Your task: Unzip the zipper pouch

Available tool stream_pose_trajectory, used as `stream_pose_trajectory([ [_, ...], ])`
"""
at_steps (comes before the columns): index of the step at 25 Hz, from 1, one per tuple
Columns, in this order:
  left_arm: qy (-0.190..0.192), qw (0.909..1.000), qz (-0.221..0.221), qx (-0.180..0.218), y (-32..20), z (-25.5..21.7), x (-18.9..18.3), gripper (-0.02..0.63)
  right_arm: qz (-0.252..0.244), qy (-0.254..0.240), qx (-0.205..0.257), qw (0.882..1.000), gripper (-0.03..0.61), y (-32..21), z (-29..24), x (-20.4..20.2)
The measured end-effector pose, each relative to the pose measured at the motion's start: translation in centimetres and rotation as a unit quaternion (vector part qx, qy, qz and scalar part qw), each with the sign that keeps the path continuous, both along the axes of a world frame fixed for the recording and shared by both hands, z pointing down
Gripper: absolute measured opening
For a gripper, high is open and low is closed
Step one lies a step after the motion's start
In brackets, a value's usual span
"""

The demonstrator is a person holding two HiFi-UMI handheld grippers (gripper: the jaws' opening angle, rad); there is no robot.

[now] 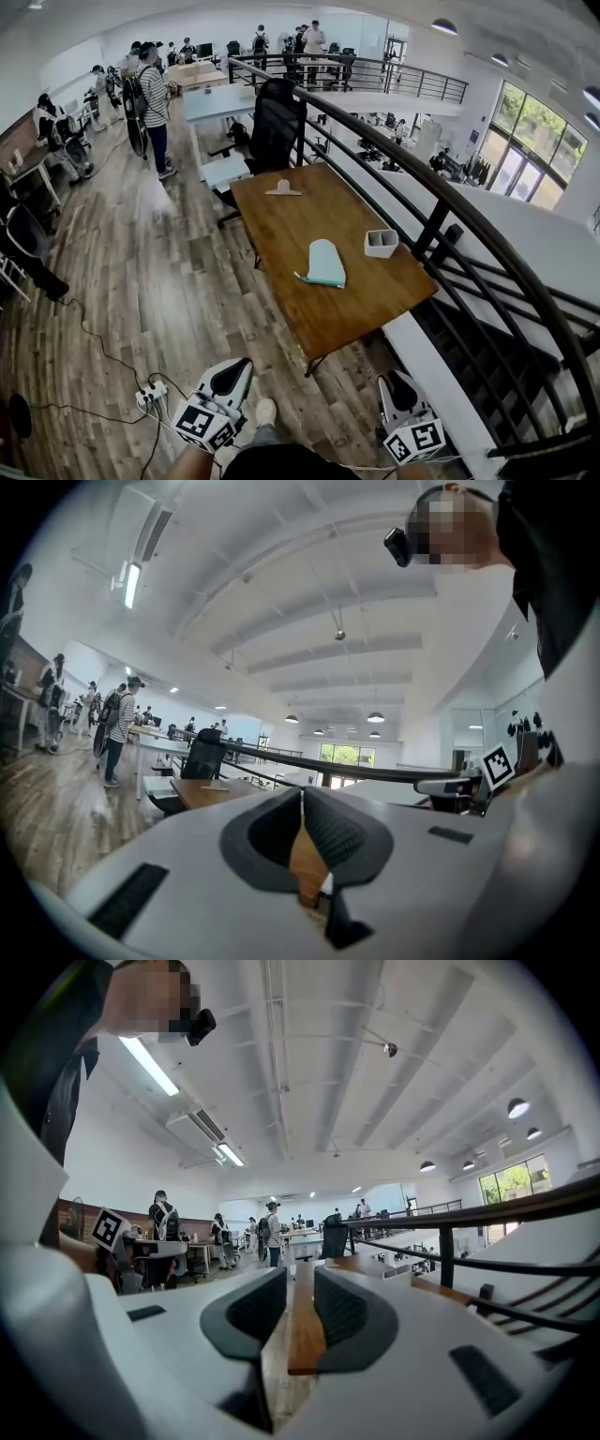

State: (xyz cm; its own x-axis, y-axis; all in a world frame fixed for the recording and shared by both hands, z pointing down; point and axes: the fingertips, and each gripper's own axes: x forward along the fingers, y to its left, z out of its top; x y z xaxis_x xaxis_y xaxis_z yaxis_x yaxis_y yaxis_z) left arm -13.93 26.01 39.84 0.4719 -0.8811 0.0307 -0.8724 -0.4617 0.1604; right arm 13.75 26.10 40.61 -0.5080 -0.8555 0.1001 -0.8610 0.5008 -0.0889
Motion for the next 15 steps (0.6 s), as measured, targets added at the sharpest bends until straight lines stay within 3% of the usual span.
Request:
stream_pose_trajectory([
  [6,0.004,0.9998,0.009,0.017,-6.2,-0.9,-2.5,0.017,0.005,0.013,0.009,1.000,0.086,-5.7,-1.1,-2.9],
  [15,0.003,0.9988,0.048,-0.003,-13.8,-0.3,-5.1,0.017,0.028,0.027,0.004,0.999,0.078,-12.4,-1.8,-6.5],
])
